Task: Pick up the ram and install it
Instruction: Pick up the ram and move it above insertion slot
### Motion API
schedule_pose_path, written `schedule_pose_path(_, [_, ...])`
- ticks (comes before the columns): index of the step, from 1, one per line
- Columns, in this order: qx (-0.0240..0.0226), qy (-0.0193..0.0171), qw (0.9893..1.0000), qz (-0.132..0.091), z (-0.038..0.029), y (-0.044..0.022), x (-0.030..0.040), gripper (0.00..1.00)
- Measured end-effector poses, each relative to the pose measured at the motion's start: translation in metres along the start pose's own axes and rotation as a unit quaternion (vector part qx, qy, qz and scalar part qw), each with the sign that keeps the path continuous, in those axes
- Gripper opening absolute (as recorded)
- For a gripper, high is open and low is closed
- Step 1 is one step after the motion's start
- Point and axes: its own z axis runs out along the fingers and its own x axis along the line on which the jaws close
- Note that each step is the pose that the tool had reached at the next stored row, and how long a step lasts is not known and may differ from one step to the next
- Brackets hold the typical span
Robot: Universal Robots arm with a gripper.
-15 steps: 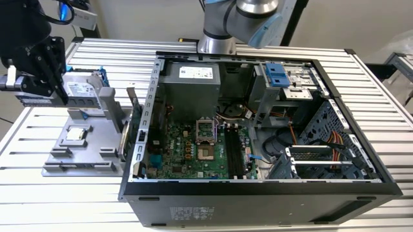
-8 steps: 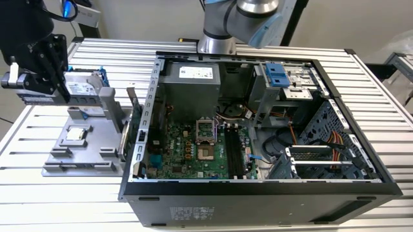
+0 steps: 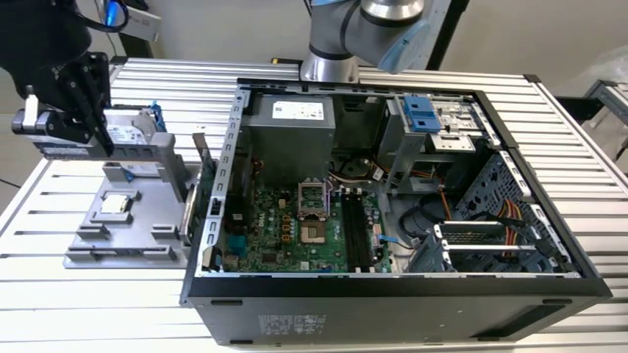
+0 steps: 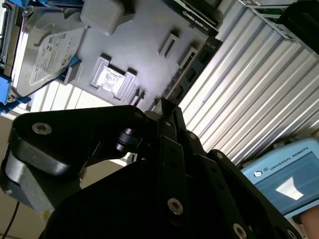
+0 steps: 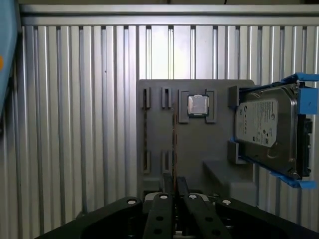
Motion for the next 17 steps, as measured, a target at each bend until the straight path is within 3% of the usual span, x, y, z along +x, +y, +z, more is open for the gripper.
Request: schedule_pose_path(17, [-0.0002,0.0001,1.0,-0.002,-0.0004,-0.0216,-0.0004,0.0])
